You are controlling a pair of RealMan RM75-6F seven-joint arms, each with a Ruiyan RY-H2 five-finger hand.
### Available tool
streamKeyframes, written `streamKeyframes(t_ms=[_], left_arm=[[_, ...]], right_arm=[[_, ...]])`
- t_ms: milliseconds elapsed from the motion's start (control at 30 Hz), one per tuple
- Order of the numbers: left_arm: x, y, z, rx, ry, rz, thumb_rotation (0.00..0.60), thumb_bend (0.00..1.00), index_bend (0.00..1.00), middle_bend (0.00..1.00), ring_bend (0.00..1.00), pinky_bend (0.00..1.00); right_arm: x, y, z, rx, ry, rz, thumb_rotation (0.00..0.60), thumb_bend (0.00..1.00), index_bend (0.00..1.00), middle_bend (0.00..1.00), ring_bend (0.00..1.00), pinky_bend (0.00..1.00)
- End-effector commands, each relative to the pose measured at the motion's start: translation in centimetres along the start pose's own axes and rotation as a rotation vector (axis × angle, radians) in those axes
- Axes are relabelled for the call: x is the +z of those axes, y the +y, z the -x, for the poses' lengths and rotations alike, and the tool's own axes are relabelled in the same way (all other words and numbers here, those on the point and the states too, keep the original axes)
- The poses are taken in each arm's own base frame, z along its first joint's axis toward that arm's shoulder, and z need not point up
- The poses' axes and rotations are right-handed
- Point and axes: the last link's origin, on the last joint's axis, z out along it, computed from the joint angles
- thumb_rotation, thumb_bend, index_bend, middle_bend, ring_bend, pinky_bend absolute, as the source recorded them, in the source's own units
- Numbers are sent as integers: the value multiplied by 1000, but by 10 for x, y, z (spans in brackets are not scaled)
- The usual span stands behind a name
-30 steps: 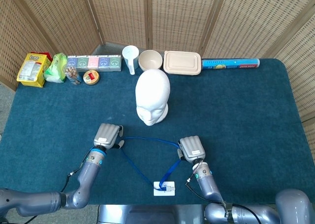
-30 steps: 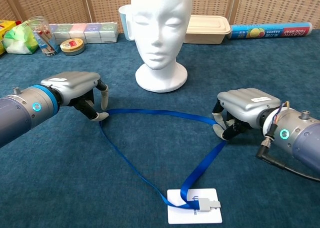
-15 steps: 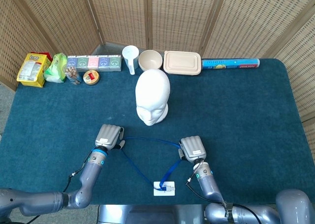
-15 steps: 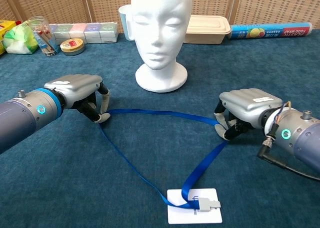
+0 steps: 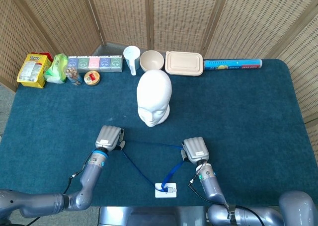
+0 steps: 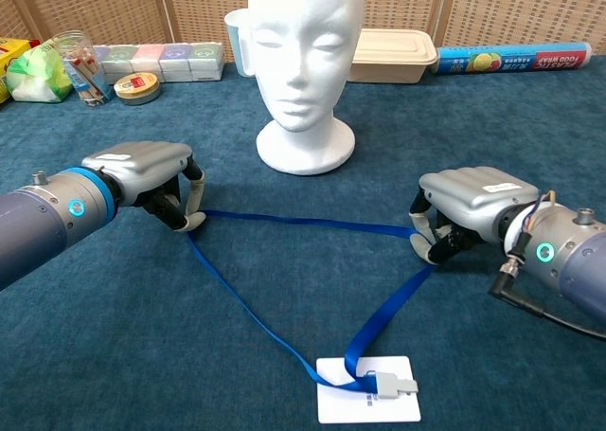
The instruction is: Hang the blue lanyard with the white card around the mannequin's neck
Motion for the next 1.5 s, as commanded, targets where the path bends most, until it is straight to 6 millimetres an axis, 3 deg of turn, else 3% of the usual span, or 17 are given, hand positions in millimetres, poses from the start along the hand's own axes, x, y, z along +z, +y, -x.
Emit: streamKeyframes(t_ms=[33,367,900,1500], left_arm=[[0,0,-1,4,3,-1,520,420,619,1000,1000,1000],[1,-2,1,16,0,-5,535,480,621,1000,1000,1000],[-6,-4,-12,14,79,22,548,483,645,1000,1000,1000],[-67,-12,-93,-141,375,149,550,484,662,1000,1000,1000]], right_arm=[[0,0,0,1,0,1,517,586,667,1000,1000,1000],[0,1,0,11,-1,5,517,585,668,1000,1000,1000],[-7,4,-10,57,29,-6,517,592,675,1000,1000,1000],[-60,7,-101,188,279,-129,518,594,681,1000,1000,1000]])
